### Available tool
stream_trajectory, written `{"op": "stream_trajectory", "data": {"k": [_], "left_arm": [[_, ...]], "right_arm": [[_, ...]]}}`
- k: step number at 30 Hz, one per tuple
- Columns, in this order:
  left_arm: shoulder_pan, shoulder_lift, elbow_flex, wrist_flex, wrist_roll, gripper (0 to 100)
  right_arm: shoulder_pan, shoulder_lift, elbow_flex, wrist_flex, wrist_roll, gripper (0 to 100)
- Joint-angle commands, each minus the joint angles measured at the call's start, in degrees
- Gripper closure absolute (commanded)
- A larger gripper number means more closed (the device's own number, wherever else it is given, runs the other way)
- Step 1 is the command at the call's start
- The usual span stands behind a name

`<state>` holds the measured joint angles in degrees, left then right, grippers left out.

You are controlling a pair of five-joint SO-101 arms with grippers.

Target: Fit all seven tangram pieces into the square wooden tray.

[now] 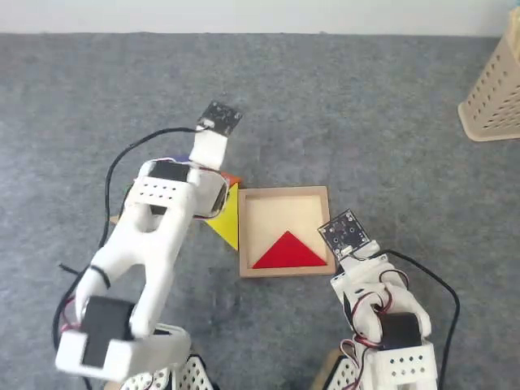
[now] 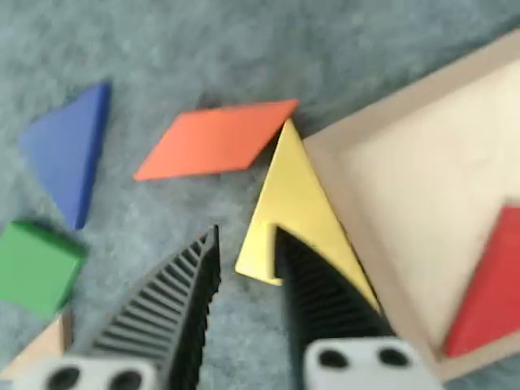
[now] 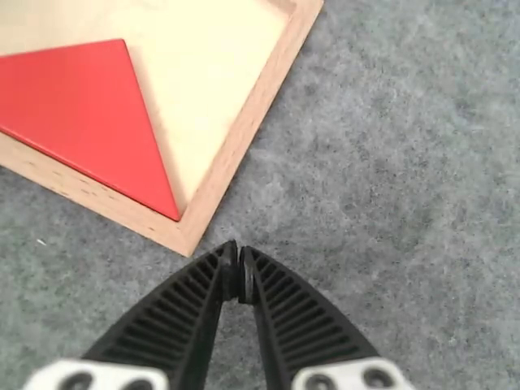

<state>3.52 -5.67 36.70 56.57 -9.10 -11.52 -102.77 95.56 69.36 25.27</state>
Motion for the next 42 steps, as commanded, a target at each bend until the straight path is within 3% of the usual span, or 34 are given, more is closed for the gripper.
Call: {"op": "stream_trajectory", "data": {"k": [1,8,16,23,35,42], "left_arm": [[-0.5,3.7,-0.9,-1.3,3.8,84],[-1.1,8.9,-4.6,0.7,10.7,80],[-0.8,13.9,-5.3,0.9,10.7,80],[-1.8,18.6,-9.5,6.2,10.7,80],[-13.9,18.2,-9.5,6.9,2.3,80],[-6.1,16.8,-14.5,12.7,3.7,80]], "right_arm": [[-0.1,-1.3,0.9,0.4,0.6,99.1],[-0.1,-1.3,0.9,0.4,0.6,99.1],[-0.1,-1.3,0.9,0.4,0.6,99.1],[-0.1,-1.3,0.9,0.4,0.6,99.1],[-0.1,-1.3,0.9,0.4,0.6,99.1],[-0.1,-1.3,0.9,0.4,0.6,99.1]]}}
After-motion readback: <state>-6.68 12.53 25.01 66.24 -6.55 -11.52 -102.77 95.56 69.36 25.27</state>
